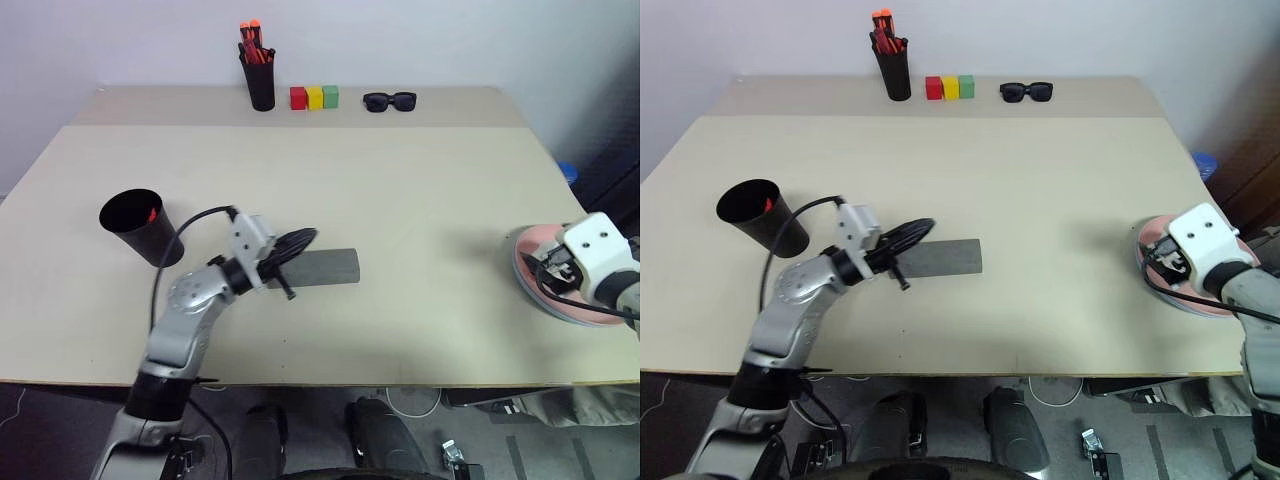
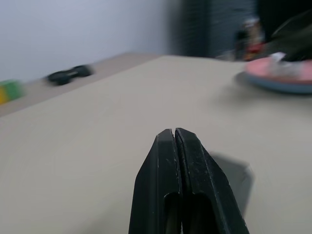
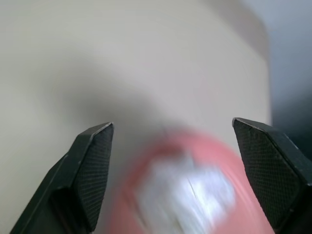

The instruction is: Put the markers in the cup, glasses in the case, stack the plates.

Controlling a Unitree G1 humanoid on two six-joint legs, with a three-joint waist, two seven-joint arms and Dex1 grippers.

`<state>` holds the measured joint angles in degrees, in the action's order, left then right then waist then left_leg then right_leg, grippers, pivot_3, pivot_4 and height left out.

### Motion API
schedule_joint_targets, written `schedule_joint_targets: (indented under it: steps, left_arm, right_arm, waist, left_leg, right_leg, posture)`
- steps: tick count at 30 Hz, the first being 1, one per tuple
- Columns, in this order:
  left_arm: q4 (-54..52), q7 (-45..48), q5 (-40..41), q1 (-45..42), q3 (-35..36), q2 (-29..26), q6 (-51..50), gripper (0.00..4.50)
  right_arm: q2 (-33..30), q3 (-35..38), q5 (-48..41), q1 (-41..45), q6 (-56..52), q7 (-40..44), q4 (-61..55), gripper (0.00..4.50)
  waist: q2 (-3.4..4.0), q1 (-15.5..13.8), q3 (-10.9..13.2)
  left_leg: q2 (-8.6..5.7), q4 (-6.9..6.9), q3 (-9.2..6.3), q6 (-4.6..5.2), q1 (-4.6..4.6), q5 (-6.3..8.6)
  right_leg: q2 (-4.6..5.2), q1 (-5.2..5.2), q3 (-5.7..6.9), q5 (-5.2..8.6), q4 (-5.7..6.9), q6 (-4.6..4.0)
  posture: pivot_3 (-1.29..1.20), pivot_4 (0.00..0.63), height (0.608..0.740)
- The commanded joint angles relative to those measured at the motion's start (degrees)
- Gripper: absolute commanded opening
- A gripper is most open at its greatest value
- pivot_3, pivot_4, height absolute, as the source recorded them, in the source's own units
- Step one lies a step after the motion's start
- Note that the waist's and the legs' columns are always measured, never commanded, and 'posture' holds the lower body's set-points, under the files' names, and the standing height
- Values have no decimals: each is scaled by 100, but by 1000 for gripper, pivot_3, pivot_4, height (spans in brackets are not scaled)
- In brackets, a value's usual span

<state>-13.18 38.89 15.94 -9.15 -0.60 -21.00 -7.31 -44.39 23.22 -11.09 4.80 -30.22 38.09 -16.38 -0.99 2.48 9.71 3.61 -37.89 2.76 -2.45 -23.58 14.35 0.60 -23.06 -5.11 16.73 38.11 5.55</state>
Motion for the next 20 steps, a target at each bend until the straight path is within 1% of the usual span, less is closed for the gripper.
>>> schedule_joint_targets:
  steps: [1,3,6,7,10,14,20]
  left_arm:
    - [-522,-377,-76,429,435,-142,16,0]
    - [-755,-418,-9,825,680,-296,-44,0]
    - [-1009,-518,33,1135,865,-435,-126,0]
    - [-1100,-523,100,1357,1100,-515,-134,0]
    - [-1212,-557,198,1713,1496,-654,-182,0]
    - [-1264,-613,307,1927,1713,-673,-227,0]
    - [-1231,-745,292,1845,1641,-635,-215,0]
  right_arm:
    - [157,-169,-591,286,-37,295,-204,3941]
    - [271,-411,-667,459,-9,344,5,3941]
    - [355,-574,-735,658,153,420,346,3941]
    - [379,-703,-719,741,232,485,491,3941]
    - [370,-998,-632,935,478,649,901,3941]
    - [332,-1281,-481,1025,885,815,1254,3941]
    - [367,-1489,-432,1165,1128,857,1504,3941]
  waist:
    - [-3,-12,2]
    - [-9,-14,4]
    - [-10,-38,4]
    - [-11,-44,5]
    - [-12,-7,5]
    - [-11,-5,5]
    - [-11,-4,5]
  left_leg:
    - [0,0,0,0,0,0]
    - [0,-1,0,0,0,0]
    - [1,-1,4,1,0,1]
    - [0,-1,5,1,0,1]
    - [1,-1,14,2,0,1]
    - [4,1,14,2,1,1]
    - [3,0,18,2,1,1]
  right_leg:
    - [0,0,0,0,0,0]
    - [1,1,1,1,-1,-1]
    - [6,0,0,3,-2,-6]
    - [8,0,0,12,-3,-22]
    - [8,-3,-5,13,-4,-24]
    - [4,-5,-4,13,-4,-25]
    - [6,-5,-6,13,-4,-25]
  posture:
    - [0,150,732]
    - [0,150,732]
    - [0,150,732]
    - [0,150,732]
    - [0,150,732]
    - [0,150,732]
    - [0,150,732]
